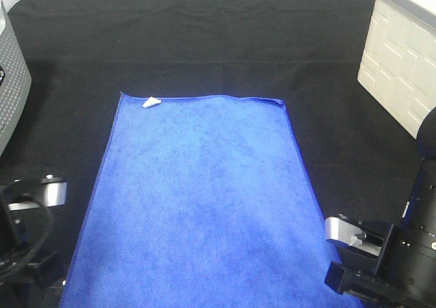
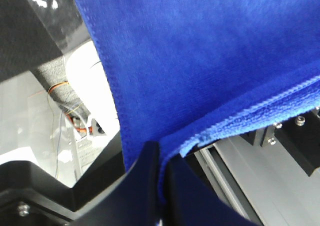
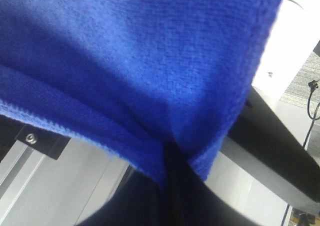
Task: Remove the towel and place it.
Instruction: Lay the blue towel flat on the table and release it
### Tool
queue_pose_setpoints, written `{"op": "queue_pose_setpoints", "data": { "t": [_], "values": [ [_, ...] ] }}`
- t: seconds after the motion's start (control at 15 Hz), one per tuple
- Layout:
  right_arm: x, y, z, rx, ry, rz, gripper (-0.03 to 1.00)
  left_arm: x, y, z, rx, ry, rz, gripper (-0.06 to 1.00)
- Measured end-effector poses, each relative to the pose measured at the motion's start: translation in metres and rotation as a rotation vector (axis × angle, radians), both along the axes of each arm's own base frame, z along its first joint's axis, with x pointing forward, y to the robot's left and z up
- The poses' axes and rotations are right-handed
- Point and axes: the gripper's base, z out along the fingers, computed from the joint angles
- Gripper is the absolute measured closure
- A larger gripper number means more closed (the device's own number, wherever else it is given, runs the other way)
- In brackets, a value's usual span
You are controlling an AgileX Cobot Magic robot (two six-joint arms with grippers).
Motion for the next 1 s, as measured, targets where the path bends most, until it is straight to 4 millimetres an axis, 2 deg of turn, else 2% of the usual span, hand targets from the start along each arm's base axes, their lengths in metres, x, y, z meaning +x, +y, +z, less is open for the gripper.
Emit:
{"op": "queue_pose_setpoints", "data": {
  "t": [0.33,0.8,1.0],
  "values": [
    [0.001,-0.001,-0.014,-0.012,0.03,0.021,0.97,0.027,-0.01,-0.024,0.019,0.064,-0.046,0.94],
    [0.001,-0.002,-0.027,-0.036,0.052,0.015,0.97,0.041,-0.015,-0.058,0.046,0.162,-0.067,0.94],
    [0.002,-0.002,-0.031,-0.044,0.051,0.014,0.97,0.042,-0.016,-0.064,0.049,0.181,-0.067,0.94]
  ]
}}
